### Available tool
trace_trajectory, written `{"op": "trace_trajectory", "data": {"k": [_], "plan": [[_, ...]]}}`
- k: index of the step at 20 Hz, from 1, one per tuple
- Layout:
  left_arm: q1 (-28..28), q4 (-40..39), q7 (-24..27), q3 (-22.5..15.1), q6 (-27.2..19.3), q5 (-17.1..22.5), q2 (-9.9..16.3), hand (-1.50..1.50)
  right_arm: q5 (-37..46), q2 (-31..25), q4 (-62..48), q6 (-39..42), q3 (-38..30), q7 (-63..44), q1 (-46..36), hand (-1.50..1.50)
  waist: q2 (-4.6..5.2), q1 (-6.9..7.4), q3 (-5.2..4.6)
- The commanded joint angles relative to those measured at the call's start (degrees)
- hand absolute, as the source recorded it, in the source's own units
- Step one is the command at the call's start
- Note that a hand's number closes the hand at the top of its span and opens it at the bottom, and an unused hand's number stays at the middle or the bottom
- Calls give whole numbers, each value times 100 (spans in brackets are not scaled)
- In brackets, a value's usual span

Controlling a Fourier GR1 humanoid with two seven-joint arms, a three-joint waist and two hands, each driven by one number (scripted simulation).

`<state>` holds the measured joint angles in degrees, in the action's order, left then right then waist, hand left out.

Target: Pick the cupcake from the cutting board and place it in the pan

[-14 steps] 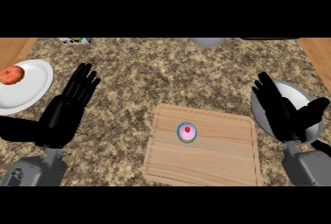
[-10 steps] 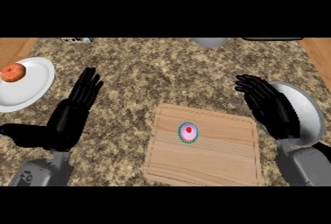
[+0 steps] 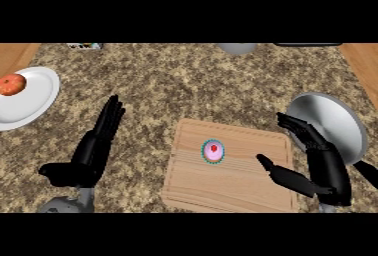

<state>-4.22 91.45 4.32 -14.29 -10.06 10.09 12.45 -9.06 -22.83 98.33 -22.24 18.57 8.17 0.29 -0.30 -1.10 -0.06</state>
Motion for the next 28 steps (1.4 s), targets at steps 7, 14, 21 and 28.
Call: {"op": "trace_trajectory", "data": {"k": [7,14,21,28], "plan": [[320,69,145,-140,73,-229,-161,0,1532,-1019,1332,63,324,-1608,227,-150,22,101,-1],[329,-230,481,-191,106,-387,-291,0,2166,-999,801,1002,981,-3452,-1204,-150,33,194,-4],[143,-341,435,-8,263,-311,-198,0,2464,-868,16,2311,1818,-4273,-1944,-150,37,205,-1],[206,75,0,-55,78,-427,-394,0,3191,379,-1062,2775,2194,-5065,-2639,-150,29,165,6]]}}
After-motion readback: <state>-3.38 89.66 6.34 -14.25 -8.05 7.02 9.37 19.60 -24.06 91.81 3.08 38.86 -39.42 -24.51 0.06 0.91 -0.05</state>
